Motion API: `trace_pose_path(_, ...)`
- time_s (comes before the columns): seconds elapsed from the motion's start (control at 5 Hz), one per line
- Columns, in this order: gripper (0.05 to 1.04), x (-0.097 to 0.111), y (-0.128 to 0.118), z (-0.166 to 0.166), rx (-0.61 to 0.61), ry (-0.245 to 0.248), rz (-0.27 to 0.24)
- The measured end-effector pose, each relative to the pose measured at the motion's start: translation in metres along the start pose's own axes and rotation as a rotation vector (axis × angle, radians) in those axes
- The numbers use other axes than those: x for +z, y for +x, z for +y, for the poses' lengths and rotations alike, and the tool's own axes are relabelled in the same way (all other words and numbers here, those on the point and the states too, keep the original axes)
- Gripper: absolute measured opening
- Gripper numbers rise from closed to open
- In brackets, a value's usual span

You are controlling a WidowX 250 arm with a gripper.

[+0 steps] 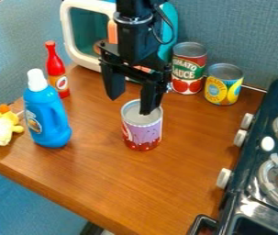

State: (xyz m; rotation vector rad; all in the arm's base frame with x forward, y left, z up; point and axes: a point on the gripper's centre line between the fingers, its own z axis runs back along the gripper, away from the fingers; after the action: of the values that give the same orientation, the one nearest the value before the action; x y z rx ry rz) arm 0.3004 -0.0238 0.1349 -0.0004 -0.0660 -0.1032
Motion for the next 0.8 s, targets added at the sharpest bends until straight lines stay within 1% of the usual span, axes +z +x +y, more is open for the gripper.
trace_pose_path(0.2, 1.001, -0.008, -0.001, 0.0, 0.001, 0.001, 0.031)
trace_pose_path(0.4, 1.001, -0.014, 0.017, 0.0, 0.022, -0.008, 0.087)
trace_pose_path(0.6, 1.001, -0.009, 0.041, 0.0, 0.028, -0.008, 0.072)
trace_pose_path(0.8, 1.001, -0.02, 0.059, 0.003, 0.046, 0.01, 0.061)
